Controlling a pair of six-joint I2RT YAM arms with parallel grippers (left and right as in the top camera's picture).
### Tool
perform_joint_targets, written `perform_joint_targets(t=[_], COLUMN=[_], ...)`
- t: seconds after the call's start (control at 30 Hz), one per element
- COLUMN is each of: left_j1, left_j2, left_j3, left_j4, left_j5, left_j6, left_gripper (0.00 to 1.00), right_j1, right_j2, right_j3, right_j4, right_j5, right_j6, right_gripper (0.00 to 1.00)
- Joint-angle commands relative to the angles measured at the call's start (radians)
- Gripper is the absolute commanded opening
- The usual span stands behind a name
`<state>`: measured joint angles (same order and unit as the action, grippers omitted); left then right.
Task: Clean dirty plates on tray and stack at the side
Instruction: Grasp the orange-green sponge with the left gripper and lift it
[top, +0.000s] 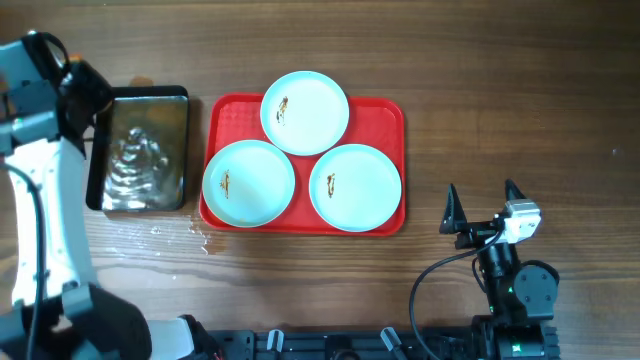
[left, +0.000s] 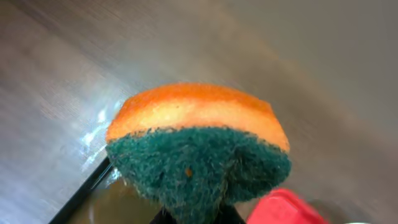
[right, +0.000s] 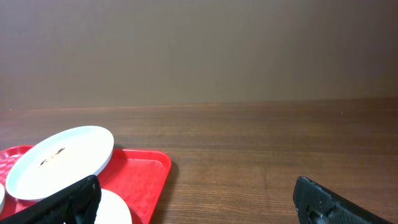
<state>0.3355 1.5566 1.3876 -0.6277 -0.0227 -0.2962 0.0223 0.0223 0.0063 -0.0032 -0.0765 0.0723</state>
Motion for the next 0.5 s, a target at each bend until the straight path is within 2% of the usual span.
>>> perform_joint_targets(t=[0.0,0.1,0.2,0.27,0.33,0.4,0.47], left_j1=[-0.003,-0.005,-0.005,-0.005,-0.005,-0.003,0.001], left_j2=[0.206,0.178,-0.003,-0.109,-0.148,-0.09,0.035], left_j3=[-0.131,-0.093,0.017,0.021,0.019,-0.047,-0.156], left_j4=[-0.032,-0.081,-0.056,0.01,0.002,-0.04,-0.042], left_j5=[-0.068,-0.001,0.168,0.197,0.129,-0.031,-0.096], left_j6=[0.05,0.05,0.05,0.05,0.058,0.058,0.058], left_gripper=[0.04,0.04,0.04,0.04,0.04,0.04,0.04], right_j1=[-0.003,-0.003,-0.003,-0.003,-0.003,-0.003,-0.003], right_j2=[-0.005,-0.005,-0.005,-0.005,-0.005,-0.005,-0.005], right_j3=[-0.001,-0.001,-0.001,-0.001,-0.001,-0.001,-0.001], right_j4=[0.003,0.003,0.003,0.003,0.003,0.003,0.003], right_j5=[0.013,0.013,0.013,0.013,0.013,0.013,0.013], right_j6=[-0.018,-0.018,-0.018,-0.018,-0.018,-0.018,-0.018], right_gripper=[1.0,1.0,1.0,1.0,1.0,1.0,1.0])
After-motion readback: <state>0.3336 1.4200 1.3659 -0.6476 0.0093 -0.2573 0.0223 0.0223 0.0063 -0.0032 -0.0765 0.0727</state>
